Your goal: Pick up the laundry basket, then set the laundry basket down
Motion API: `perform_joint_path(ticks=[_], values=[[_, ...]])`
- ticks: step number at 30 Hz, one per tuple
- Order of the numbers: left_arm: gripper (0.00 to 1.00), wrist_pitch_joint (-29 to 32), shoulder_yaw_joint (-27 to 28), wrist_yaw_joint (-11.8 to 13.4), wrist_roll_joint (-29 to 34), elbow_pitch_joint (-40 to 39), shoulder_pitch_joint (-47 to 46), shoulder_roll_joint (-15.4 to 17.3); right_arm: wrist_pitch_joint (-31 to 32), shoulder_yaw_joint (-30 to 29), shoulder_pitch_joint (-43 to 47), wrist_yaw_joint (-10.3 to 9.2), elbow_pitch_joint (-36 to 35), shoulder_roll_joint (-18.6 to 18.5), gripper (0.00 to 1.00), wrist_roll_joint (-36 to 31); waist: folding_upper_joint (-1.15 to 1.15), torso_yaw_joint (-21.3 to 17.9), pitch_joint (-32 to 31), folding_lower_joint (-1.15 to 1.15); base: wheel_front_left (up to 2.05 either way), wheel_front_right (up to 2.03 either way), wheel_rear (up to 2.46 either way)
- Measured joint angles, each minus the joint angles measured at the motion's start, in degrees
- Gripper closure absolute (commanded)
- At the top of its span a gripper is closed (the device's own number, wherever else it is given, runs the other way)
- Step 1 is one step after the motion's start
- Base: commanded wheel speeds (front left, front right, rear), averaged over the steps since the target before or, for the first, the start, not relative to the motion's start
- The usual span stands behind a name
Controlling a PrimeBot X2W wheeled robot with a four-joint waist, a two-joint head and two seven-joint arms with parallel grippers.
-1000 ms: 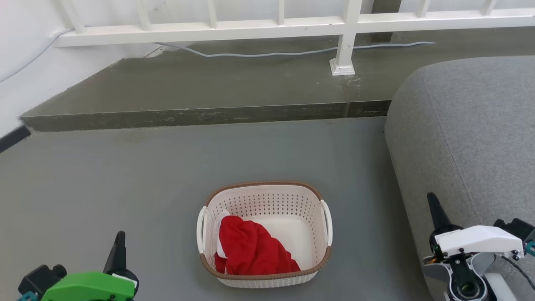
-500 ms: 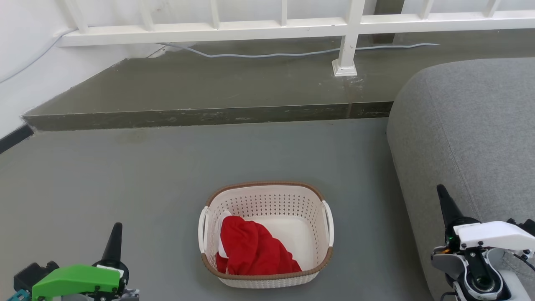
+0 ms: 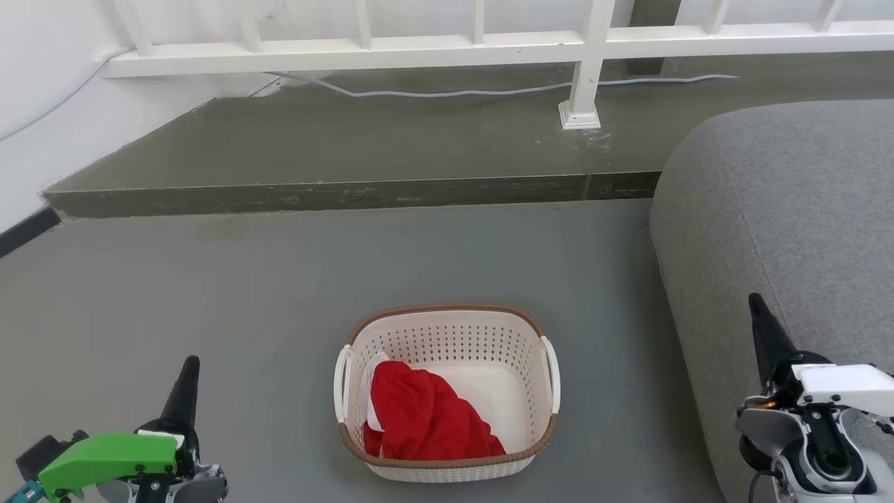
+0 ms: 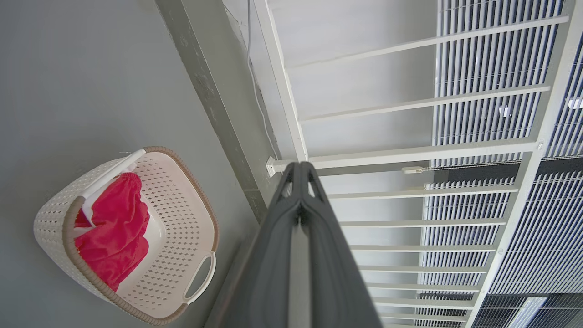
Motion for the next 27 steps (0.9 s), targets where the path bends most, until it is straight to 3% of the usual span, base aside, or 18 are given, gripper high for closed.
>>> perform_joint_path(ticks=[9, 27], values=[[1.0, 1.6, 1.1, -1.5, -6.8, 0.8, -1.2, 0.1, 1.5, -1.9, -1.0, 1.25, 0.0, 0.0, 1.0, 6.2, 0.0, 0.2, -0.1, 0.0, 0.0, 0.0, 0.0], [1.0, 1.7, 1.2, -1.5, -7.1, 1.5, -1.8, 0.1, 1.5, -2.2, -1.1, 1.26, 0.1, -0.1, 1.0, 6.5, 0.0, 0.2, -0.1, 0.0, 0.0, 0.0, 0.0]])
